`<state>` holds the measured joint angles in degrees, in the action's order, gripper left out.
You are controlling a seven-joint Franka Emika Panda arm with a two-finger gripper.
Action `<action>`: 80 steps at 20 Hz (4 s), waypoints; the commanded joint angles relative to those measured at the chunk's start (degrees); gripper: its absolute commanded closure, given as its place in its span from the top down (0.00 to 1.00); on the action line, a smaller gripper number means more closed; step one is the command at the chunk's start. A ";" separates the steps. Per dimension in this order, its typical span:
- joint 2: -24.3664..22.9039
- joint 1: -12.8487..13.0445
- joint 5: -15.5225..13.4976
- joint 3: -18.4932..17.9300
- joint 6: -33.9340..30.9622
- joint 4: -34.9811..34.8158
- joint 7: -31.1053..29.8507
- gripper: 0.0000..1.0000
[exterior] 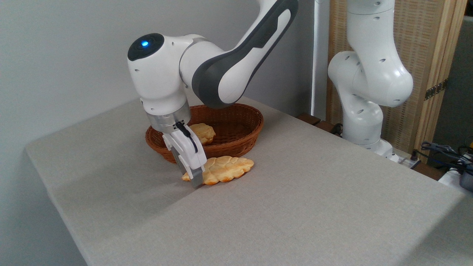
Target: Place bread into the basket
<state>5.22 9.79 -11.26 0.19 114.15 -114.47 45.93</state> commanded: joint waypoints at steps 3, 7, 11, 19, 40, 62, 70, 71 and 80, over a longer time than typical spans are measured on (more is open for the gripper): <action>-0.39 -0.04 -0.43 -0.54 -1.13 -0.14 1.35 0.00; -0.48 -0.04 -0.52 -0.46 -1.13 -0.05 1.35 0.00; -1.09 -0.04 -0.52 -0.54 -1.13 0.03 1.35 0.00; -4.43 -0.04 -0.43 -2.04 -1.04 0.39 3.10 0.00; -12.87 3.30 -5.96 3.59 -17.12 3.99 -8.48 0.00; -12.69 4.53 -0.89 2.80 -15.81 4.51 -11.92 1.00; -13.57 4.10 9.06 -0.71 -12.81 6.10 -7.02 1.00; -13.75 4.10 9.06 -1.42 -13.08 6.10 -5.34 1.00; -13.75 3.74 9.06 -6.51 -13.87 8.12 0.03 1.00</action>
<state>-8.25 13.25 -2.94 -4.72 100.79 -107.41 44.15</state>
